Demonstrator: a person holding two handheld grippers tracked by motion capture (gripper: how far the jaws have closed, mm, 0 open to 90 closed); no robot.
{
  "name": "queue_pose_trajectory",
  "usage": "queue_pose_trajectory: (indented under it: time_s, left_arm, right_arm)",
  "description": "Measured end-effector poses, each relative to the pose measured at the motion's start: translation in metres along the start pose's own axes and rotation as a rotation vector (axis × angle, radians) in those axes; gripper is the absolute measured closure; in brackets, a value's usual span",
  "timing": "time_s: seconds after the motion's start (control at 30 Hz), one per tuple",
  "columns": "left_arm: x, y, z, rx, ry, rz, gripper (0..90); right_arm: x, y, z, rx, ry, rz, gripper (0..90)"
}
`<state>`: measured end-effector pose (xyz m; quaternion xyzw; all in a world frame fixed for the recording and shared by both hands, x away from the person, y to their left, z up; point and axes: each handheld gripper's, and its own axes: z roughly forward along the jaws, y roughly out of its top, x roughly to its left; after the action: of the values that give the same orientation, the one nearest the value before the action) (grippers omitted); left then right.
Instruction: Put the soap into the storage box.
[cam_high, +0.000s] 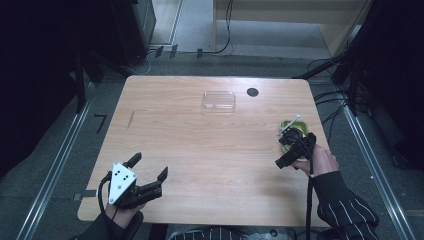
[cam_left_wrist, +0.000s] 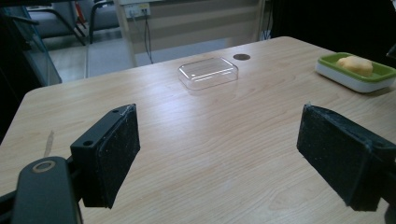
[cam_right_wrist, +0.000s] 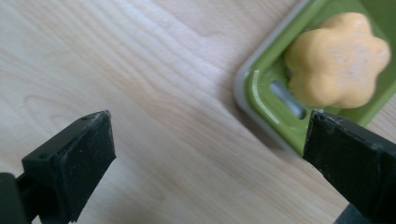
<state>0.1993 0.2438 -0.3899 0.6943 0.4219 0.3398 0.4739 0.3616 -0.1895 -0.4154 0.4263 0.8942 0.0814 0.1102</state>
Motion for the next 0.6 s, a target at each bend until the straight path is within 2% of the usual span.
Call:
queue_pose_trajectory:
  time_s: [0.17, 0.6]
  left_arm:
    - [0.000, 0.000, 0.001, -0.004, -0.003, 0.000, 13.7]
    - [0.000, 0.000, 0.002, -0.004, -0.003, 0.000, 13.7]
  right_arm:
    - [0.014, -0.005, 0.000, -0.004, 0.009, -0.042, 2.1]
    - [0.045, -0.020, 0.003, 0.020, 0.027, -0.089, 0.0]
